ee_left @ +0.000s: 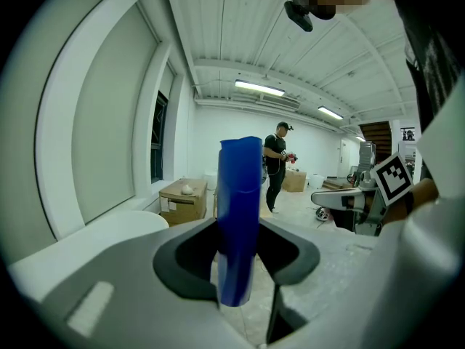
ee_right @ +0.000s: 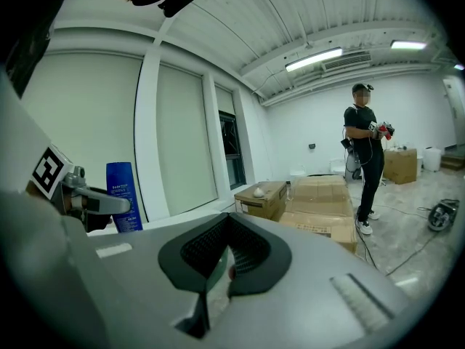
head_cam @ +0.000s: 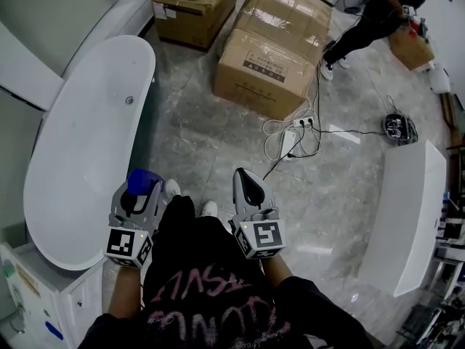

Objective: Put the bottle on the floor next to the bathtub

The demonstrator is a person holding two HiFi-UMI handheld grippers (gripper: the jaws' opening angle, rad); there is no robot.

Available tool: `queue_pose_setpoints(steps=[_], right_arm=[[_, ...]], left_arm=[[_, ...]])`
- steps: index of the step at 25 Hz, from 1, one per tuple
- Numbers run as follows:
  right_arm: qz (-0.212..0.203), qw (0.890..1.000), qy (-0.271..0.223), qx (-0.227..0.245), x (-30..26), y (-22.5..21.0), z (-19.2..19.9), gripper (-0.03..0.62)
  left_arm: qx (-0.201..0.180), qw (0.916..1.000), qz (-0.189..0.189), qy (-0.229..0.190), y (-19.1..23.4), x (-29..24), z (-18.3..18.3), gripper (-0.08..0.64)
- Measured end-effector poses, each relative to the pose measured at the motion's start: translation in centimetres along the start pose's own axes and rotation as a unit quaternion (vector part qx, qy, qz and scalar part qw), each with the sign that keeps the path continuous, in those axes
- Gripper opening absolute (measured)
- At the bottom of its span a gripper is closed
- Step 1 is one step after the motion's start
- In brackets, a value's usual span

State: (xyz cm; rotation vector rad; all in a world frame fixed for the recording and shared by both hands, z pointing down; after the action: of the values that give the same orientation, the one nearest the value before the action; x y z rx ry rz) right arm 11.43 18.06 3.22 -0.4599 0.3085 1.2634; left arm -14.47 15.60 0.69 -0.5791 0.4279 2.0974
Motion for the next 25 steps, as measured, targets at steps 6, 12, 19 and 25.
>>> queue_pose_setpoints(steps=[6,12,19,25], right_arm=[[0.01,1.0,0.002,0.017,-2.2,-1.4,-0.6,0.026],[0.023,0.999,0.01,0.028,-5.1,-2.9,-1.0,0.026],[0.029,0.999,0.015,0.038,-9.3,-3.8,-0.4,0.026],[0.03,0.999,0.022,0.033,-13.1,-4.6,0.8,0.026]], left_arm=[[-0.006,0.9999,0.01,0.001,1.7,-3.0,-0.8,0.167],[-0.011,0.9998,0.016,0.003,3.9,-6.8,-1.2,0.167],[0.002,1.0,0.003,0.002,7.0,-11.6,-0.4,0.167],[0.01,0.9999,-0.005,0.008,9.5,-15.8,1.1,0.167]])
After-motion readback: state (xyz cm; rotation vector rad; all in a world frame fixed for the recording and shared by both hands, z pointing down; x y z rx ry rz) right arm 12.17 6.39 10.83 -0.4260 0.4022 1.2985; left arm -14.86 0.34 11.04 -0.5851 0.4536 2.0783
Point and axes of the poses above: the fingertips, and each gripper's own axes: x backward along the fingers, y to its left, z out of its underside, the point moved 7 cm from there along x, backward along the fingers, and after that the axes turned 12 degrees about y, right-handed, at the moved point
